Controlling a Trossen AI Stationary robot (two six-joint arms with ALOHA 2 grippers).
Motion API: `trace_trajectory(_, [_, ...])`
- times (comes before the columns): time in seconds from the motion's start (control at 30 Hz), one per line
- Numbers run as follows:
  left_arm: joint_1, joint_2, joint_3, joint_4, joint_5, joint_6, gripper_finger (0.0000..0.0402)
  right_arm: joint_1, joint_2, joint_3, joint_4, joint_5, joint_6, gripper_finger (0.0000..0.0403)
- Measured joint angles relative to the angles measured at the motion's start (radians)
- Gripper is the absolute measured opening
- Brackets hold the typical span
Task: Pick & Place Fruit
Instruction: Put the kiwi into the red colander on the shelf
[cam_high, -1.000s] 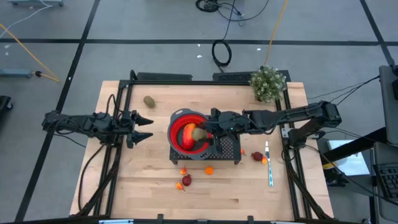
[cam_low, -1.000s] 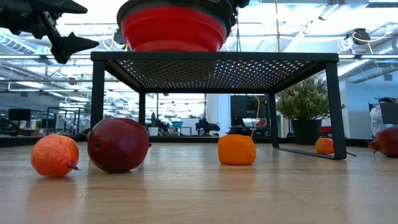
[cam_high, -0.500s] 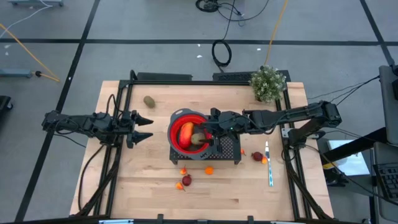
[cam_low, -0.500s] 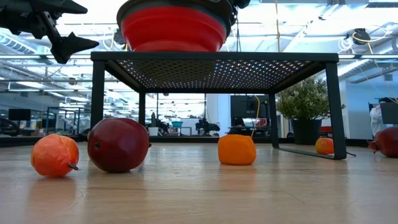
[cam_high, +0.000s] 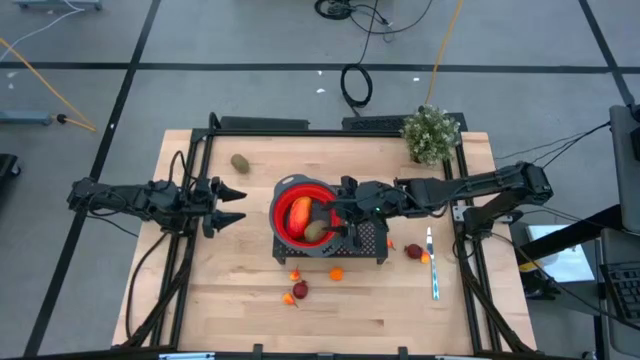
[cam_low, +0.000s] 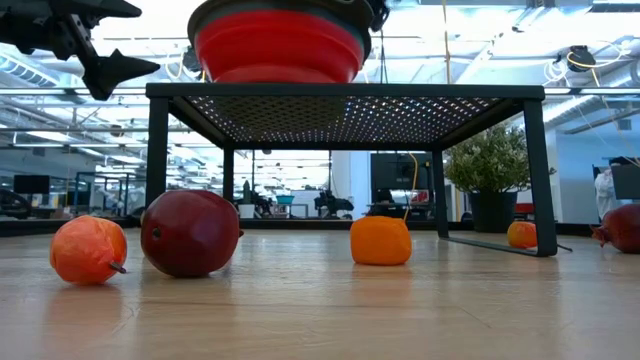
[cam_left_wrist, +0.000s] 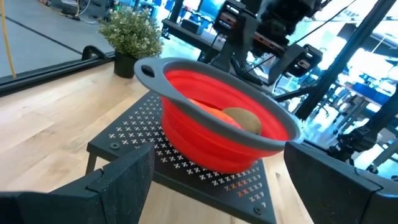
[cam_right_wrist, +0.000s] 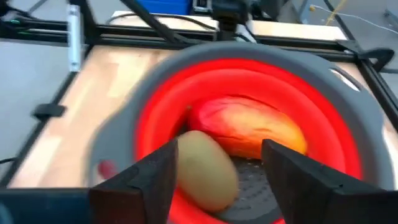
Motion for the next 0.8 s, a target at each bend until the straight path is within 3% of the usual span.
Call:
trace_trajectory(0.47, [0.000, 0.000, 0.000, 0.015, 0.000, 0.001, 0.0356, 0.040, -0.102, 0.000, -0.099, 0.000, 0.008, 0.0016])
trace_trajectory(0.8, [0.000, -0.001, 0.000, 0.015, 0.000, 0.000, 0.0356, 0.040, -0.209, -0.017, -0.169, 0.000, 0.068, 0.0002])
